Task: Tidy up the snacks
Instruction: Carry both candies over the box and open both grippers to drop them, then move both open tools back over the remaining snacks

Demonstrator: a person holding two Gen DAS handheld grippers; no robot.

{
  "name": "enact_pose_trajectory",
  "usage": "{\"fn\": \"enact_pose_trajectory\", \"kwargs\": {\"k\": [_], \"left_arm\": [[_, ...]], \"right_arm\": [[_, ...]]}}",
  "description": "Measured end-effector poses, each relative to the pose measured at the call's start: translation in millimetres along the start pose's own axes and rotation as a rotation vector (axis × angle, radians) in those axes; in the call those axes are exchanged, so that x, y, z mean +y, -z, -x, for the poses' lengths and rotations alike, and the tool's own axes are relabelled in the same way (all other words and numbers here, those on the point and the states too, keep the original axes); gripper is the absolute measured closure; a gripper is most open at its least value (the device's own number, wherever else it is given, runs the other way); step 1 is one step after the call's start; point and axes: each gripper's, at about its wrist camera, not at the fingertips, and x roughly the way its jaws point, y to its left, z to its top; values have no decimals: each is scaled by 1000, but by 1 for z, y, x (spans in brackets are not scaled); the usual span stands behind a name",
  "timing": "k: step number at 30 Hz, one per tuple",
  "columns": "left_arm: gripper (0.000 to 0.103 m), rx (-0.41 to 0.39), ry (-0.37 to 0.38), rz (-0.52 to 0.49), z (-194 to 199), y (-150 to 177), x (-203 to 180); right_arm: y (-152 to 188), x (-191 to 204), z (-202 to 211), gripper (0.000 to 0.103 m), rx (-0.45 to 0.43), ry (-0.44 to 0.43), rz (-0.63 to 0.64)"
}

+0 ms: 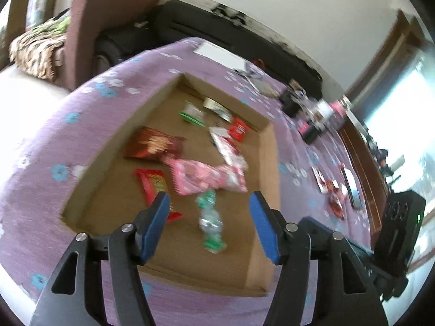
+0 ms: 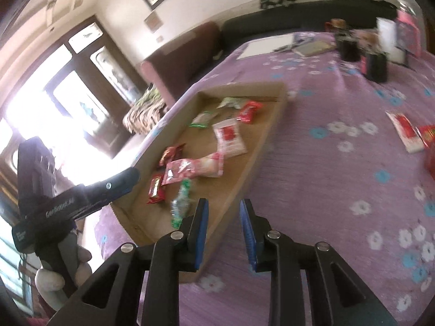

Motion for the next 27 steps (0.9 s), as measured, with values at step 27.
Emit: {"fn": "enact_pose_trajectory", "kwargs": {"k": [27], "left_arm": [[42,166,-138,-446,-45,60,-122]], "right_arm": [[-71,-148,39,58,-108,419,-74]]}}
